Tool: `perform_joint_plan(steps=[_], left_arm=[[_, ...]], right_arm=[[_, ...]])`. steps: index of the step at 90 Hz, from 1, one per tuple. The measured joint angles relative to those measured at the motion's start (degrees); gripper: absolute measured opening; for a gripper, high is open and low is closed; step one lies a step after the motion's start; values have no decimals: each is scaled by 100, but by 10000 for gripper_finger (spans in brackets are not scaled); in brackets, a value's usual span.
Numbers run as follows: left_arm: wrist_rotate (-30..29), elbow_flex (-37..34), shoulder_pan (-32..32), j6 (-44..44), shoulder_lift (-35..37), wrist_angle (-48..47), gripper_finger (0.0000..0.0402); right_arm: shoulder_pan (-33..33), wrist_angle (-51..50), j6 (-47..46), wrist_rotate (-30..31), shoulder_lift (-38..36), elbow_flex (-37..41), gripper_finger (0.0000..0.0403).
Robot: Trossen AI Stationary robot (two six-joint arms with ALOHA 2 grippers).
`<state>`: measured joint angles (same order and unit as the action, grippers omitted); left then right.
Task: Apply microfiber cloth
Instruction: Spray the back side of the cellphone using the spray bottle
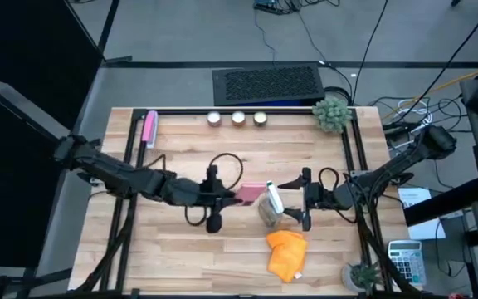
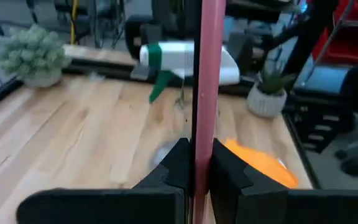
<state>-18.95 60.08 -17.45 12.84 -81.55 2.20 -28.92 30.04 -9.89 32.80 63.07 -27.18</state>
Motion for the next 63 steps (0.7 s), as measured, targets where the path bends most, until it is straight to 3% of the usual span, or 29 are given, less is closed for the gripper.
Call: perform_joint_plan(steps=[33, 63], left_arm=[[439, -7, 445, -273, -414, 784, 15], [682, -5, 436, -310, -287, 506, 15]], right_arm=[[-86, 16, -105, -12, 2, -2, 320], [-89, -544, 238, 19, -397, -4, 320]])
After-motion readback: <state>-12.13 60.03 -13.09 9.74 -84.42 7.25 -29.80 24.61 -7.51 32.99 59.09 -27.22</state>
